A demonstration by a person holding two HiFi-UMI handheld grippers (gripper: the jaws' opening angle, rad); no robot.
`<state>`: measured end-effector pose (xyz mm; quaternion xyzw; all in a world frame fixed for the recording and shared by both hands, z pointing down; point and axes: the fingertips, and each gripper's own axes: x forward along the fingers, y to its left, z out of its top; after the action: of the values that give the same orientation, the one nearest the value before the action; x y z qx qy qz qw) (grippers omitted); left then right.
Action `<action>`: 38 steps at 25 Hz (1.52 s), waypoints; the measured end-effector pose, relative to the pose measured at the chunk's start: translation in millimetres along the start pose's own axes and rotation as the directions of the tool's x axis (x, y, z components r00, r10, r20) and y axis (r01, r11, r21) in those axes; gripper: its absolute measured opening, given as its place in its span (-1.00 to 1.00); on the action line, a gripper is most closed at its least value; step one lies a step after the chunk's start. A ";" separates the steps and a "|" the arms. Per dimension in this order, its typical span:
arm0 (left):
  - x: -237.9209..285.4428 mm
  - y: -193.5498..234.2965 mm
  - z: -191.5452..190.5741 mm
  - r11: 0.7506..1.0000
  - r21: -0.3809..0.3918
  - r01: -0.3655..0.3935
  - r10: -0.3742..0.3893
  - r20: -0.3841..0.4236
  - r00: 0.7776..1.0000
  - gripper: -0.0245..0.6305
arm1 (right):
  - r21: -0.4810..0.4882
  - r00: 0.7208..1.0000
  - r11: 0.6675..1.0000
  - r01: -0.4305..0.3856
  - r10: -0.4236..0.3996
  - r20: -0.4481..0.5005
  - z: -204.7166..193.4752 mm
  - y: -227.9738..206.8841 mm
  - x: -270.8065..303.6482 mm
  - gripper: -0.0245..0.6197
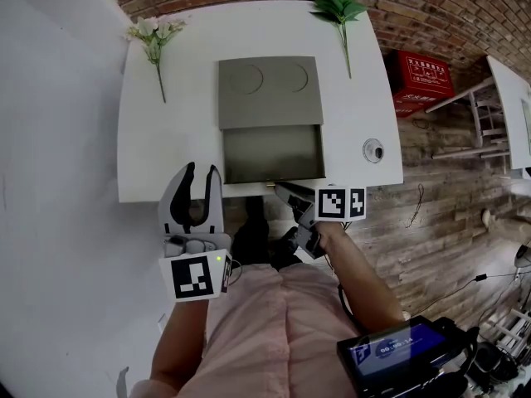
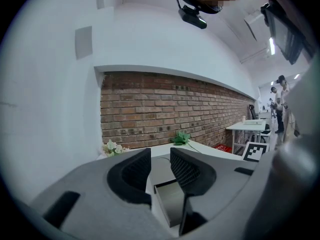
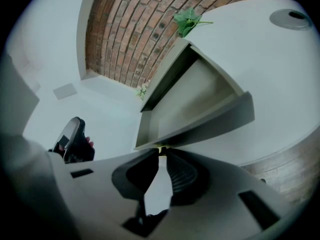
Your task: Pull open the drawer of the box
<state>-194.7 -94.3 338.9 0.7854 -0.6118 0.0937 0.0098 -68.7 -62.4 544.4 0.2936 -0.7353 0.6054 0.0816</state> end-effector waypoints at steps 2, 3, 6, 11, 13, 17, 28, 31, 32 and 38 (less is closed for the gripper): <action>-0.9 -1.4 0.3 1.000 0.007 0.001 -0.001 0.005 1.000 -0.54 | -0.001 1.000 1.000 -0.001 0.001 0.000 -1.8 0.1 -1.0 -0.75; -0.9 -2.1 0.3 1.000 0.008 0.002 -0.002 0.006 1.000 -0.54 | -0.001 1.000 1.000 -0.001 0.001 -0.001 -2.3 0.0 -1.2 -0.75; 0.1 -4.0 0.1 1.000 0.001 0.003 -0.003 -0.001 1.000 -0.54 | 0.000 1.000 1.000 -0.002 0.002 -0.006 -3.5 -0.6 -1.3 -0.75; -2.4 -6.7 0.9 1.000 0.003 0.002 -0.002 0.001 1.000 -0.54 | -0.002 1.000 1.000 -0.005 0.005 -0.008 -8.8 0.5 -2.7 -0.76; -3.6 -8.0 1.2 1.000 0.010 0.003 -0.003 0.007 1.000 -0.54 | -0.003 1.000 1.000 -0.008 0.008 -0.010 -11.6 1.2 -3.0 -0.76; -3.3 -12.6 -0.4 1.000 0.010 0.011 -0.011 0.011 1.000 -0.54 | -0.002 1.000 1.000 -0.015 0.015 -0.009 -15.5 0.8 -2.5 -0.76; -6.5 -21.1 -1.3 1.000 0.012 0.016 -0.016 0.009 1.000 -0.54 | -0.003 1.000 1.000 -0.017 0.017 -0.019 -25.8 0.7 -5.4 -0.76; -7.9 -21.8 -2.2 1.000 0.011 0.015 -0.015 0.008 1.000 -0.54 | -0.004 1.000 1.000 -0.020 0.020 -0.019 -27.9 1.1 -5.7 -0.76; -8.2 -22.3 -2.3 1.000 0.011 0.015 -0.015 0.008 1.000 -0.54 | -0.004 1.000 1.000 -0.023 0.023 -0.018 -28.4 1.2 -5.8 -0.76; -9.9 -24.0 -2.2 1.000 0.015 0.019 -0.019 0.014 1.000 -0.54 | -0.007 1.000 1.000 -0.027 0.027 -0.015 -31.5 1.0 -5.7 -0.76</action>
<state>-174.1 -78.5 341.9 0.7918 -0.6038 0.0926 0.0008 -72.0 -30.8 548.9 0.2789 -0.7406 0.6060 0.0802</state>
